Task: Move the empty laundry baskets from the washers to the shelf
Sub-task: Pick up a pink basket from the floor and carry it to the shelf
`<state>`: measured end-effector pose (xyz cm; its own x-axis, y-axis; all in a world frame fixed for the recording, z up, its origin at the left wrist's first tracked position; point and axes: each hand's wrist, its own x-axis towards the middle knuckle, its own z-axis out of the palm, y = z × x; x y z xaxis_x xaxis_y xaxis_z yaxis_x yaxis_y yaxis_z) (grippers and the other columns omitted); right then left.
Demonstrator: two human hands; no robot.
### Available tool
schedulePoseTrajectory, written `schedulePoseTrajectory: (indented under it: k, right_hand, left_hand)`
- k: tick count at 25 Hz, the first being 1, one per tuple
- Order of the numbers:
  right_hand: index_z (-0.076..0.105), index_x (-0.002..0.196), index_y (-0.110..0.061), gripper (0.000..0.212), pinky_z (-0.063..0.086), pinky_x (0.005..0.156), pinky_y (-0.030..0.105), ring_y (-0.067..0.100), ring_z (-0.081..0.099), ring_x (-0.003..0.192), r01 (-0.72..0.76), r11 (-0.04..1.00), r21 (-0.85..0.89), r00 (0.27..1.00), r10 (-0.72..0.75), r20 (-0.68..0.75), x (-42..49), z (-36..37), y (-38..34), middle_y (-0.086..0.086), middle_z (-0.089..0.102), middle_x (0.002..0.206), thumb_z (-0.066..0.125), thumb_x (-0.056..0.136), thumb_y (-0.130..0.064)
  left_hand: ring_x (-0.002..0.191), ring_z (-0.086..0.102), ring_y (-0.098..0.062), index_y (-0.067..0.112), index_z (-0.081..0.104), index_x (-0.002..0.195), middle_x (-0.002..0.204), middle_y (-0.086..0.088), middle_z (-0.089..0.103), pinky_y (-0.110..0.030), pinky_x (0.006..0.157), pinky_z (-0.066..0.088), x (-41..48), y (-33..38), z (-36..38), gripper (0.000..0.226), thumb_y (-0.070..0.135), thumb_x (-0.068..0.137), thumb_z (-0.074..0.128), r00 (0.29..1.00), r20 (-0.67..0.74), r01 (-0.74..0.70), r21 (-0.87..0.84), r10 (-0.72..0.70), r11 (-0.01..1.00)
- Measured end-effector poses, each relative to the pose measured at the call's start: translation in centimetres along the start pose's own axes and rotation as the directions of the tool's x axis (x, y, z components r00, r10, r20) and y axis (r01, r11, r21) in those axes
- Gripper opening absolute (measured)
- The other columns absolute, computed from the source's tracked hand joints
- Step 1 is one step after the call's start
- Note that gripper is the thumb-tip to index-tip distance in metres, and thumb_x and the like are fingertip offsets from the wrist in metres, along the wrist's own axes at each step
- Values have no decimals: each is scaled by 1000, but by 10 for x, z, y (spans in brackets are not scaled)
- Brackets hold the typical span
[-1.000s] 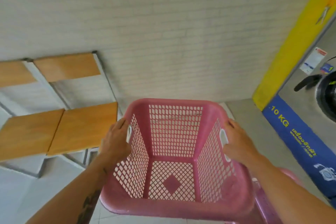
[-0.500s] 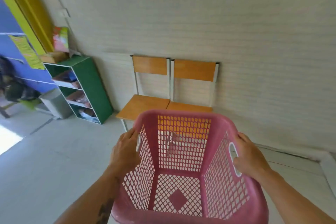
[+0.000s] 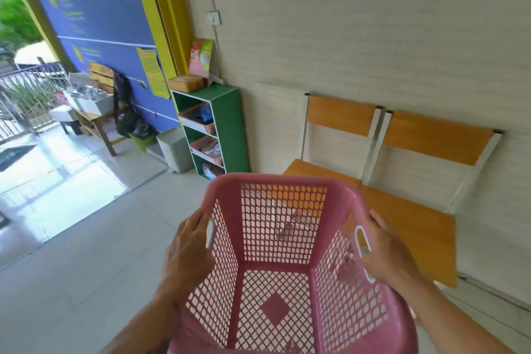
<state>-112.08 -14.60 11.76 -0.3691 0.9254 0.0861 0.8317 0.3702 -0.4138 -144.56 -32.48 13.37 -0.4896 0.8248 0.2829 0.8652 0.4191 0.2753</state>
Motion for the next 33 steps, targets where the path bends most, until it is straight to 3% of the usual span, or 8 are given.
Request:
schedulePoseTrajectory:
  k: [7, 10, 13, 17, 20, 23, 28, 33]
  right_hand:
    - [24, 148, -16, 75, 54, 86, 35, 28, 44, 130, 8, 1000, 23, 999, -9, 42, 190, 70, -79, 4, 29, 153, 59, 83, -5]
    - [19, 148, -19, 91, 59, 73, 33, 27, 51, 121, 16, 1000, -2, 996, -16, 88, 265, 93, -109, 3, 30, 152, 70, 73, -6]
    - [15, 150, -22, 101, 60, 70, 31, 28, 51, 123, -7, 1000, -8, 995, 8, 100, 333, 122, -142, 3, 26, 154, 73, 70, -5]
    - [21, 146, -23, 98, 57, 58, 27, 20, 55, 103, -80, 997, 13, 988, 77, 135, 408, 187, -180, -2, 41, 134, 70, 65, 1]
    - [20, 146, -22, 98, 57, 62, 25, 20, 54, 109, -184, 983, 9, 971, 180, 159, 457, 248, -207, -2, 37, 139, 74, 67, -1]
    - [16, 148, -23, 104, 60, 67, 32, 25, 53, 115, -283, 959, -30, 943, 284, 177, 498, 289, -228, 3, 34, 144, 78, 66, -7]
    - [21, 146, -19, 107, 61, 73, 39, 28, 53, 118, -419, 901, -110, 882, 433, 187, 558, 337, -233, 8, 38, 141, 84, 60, -12]
    - [18, 148, -15, 108, 59, 81, 41, 32, 43, 130, -484, 862, -150, 852, 503, 145, 615, 410, -198, 9, 28, 151, 81, 62, -4]
  left_hand:
    - [125, 49, -18, 26, 36, 145, 141, 11, 46, -37, 86, 54, 193, -78, 32, 79, 27, 75, 74, 999, 38, 13, 57, -15, 998]
    - [120, 49, -16, 27, 35, 143, 137, 14, 46, -34, 79, 54, 268, -112, 43, 77, 18, 76, 71, 998, 44, 39, 53, -42, 998]
    - [121, 48, -15, 30, 34, 143, 138, 15, 44, -35, 79, 54, 341, -154, 64, 79, 21, 75, 71, 997, 68, 21, 58, -25, 998]
    - [109, 52, -14, 35, 28, 145, 126, 14, 50, -31, 76, 51, 443, -222, 118, 82, 18, 76, 69, 985, 170, -24, 6, 22, 1000]
    - [110, 53, -17, 33, 28, 147, 130, 8, 52, -34, 85, 53, 517, -276, 169, 82, 20, 76, 69, 961, 270, -55, -39, 64, 998]
    - [120, 48, -22, 26, 31, 147, 140, 4, 48, -41, 89, 53, 588, -311, 211, 82, 20, 75, 71, 933, 344, -95, -55, 108, 994]
    - [123, 46, -29, 20, 33, 147, 142, -4, 46, -43, 83, 54, 677, -327, 283, 87, 2, 70, 67, 883, 407, -216, -86, 232, 973]
    - [123, 42, -32, 18, 32, 148, 147, -6, 40, -45, 75, 55, 719, -337, 394, 91, -11, 65, 56, 871, 416, -243, -100, 262, 965]
